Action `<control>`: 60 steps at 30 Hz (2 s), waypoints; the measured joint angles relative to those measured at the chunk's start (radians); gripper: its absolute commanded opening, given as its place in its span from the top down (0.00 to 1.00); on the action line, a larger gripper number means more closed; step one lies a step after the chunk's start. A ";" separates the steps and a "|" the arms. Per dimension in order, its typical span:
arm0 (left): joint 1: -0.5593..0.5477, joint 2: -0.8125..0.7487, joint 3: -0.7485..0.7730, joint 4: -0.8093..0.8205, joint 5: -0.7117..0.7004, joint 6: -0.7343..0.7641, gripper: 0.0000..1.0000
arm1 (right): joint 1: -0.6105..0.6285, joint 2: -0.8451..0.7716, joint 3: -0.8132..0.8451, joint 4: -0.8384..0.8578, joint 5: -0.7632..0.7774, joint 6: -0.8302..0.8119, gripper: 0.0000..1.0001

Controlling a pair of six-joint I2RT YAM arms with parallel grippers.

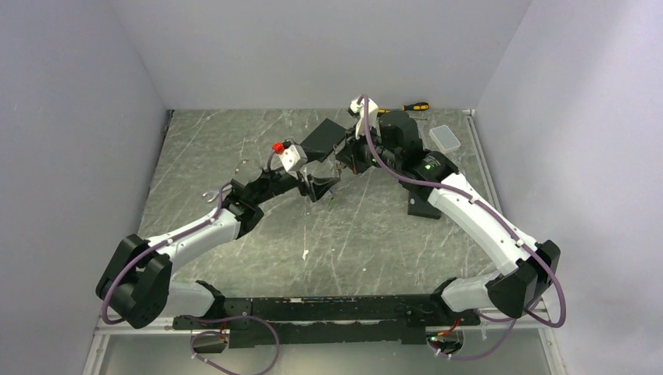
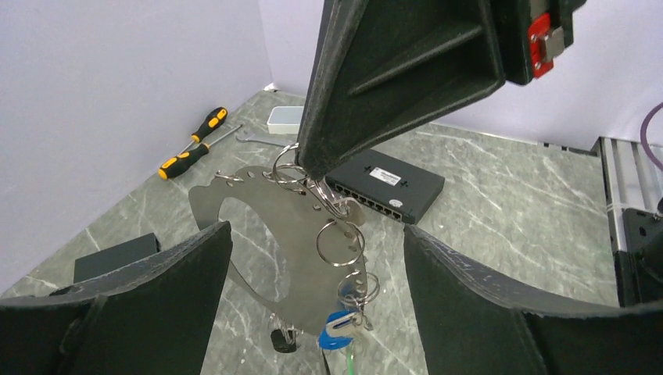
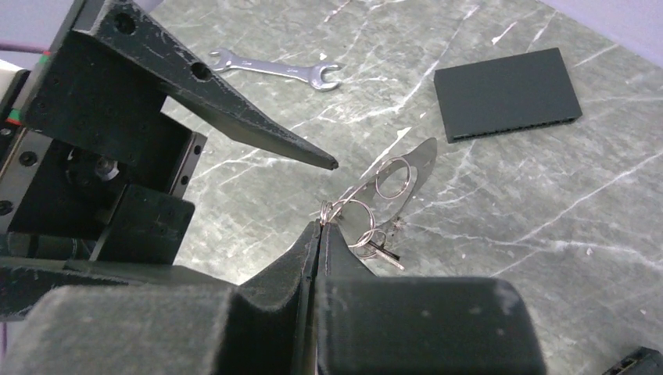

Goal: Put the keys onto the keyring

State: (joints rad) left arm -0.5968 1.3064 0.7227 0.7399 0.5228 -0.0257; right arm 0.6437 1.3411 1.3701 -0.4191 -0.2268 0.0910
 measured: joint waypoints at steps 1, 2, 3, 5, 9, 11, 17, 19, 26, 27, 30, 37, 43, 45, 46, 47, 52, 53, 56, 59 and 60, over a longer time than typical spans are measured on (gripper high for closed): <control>-0.005 0.000 0.003 0.004 -0.008 -0.006 0.13 | 0.000 0.000 0.000 0.000 0.010 0.004 1.00; -0.009 0.000 0.006 0.004 -0.021 -0.015 0.14 | 0.000 0.000 0.002 0.000 0.019 0.010 1.00; -0.014 0.001 0.010 0.005 -0.033 -0.021 0.14 | 0.000 0.001 0.005 -0.001 0.030 0.016 1.00; -0.023 0.007 0.021 0.006 -0.057 -0.030 0.16 | 0.000 0.003 0.013 -0.002 0.048 0.027 1.00; -0.040 0.036 0.046 0.009 -0.106 -0.043 0.24 | 0.000 0.003 0.024 -0.002 0.071 0.048 1.00; -0.045 0.053 0.054 0.013 -0.121 -0.048 0.26 | 0.002 0.003 0.024 -0.001 0.073 0.054 1.00; -0.063 0.103 0.093 0.024 -0.145 -0.048 0.67 | 0.012 0.003 0.024 -0.001 0.074 0.064 1.00; -0.069 0.116 0.105 0.026 -0.161 -0.044 0.77 | 0.013 0.003 0.024 -0.001 0.080 0.064 1.00; -0.079 0.129 0.129 0.010 -0.207 -0.021 0.85 | 0.012 0.000 0.024 -0.001 0.092 0.066 1.00; -0.079 0.129 0.131 0.005 -0.208 -0.014 0.85 | 0.012 0.000 0.024 -0.002 0.093 0.066 1.00; -0.082 0.129 0.137 -0.006 -0.206 0.018 0.85 | 0.012 -0.001 0.035 -0.018 0.099 0.069 1.00; -0.094 0.114 0.148 -0.002 -0.192 0.181 0.80 | -0.030 0.029 0.152 -0.148 0.043 0.119 1.00; -0.093 0.093 0.136 -0.029 -0.171 0.388 0.78 | -0.091 0.078 0.246 -0.255 -0.069 0.156 1.00; -0.093 0.090 0.136 -0.062 -0.155 0.447 0.78 | -0.100 0.081 0.246 -0.271 -0.096 0.161 1.00; -0.093 0.089 0.136 -0.074 -0.150 0.466 0.78 | -0.103 0.082 0.246 -0.283 -0.113 0.164 1.00; -0.093 0.089 0.136 -0.088 -0.145 0.489 0.77 | -0.107 0.084 0.246 -0.293 -0.128 0.167 1.00; -0.092 0.089 0.135 -0.134 -0.145 0.566 0.78 | -0.120 0.097 0.246 -0.327 -0.212 0.168 1.00; -0.092 0.089 0.134 -0.138 -0.145 0.571 0.79 | -0.123 0.103 0.246 -0.331 -0.231 0.168 1.00; -0.092 0.089 0.134 -0.159 -0.146 0.587 0.81 | -0.127 0.117 0.237 -0.335 -0.280 0.168 1.00; -0.091 0.089 0.134 -0.190 -0.147 0.599 0.86 | -0.128 0.119 0.220 -0.336 -0.294 0.167 1.00; -0.091 0.089 0.134 -0.196 -0.146 0.605 0.88 | -0.130 0.121 0.218 -0.337 -0.295 0.166 1.00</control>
State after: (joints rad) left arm -0.6880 1.3956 0.8566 0.5438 0.3767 0.5793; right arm 0.5140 1.4616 1.5879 -0.7559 -0.5217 0.2565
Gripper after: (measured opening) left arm 0.177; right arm 0.013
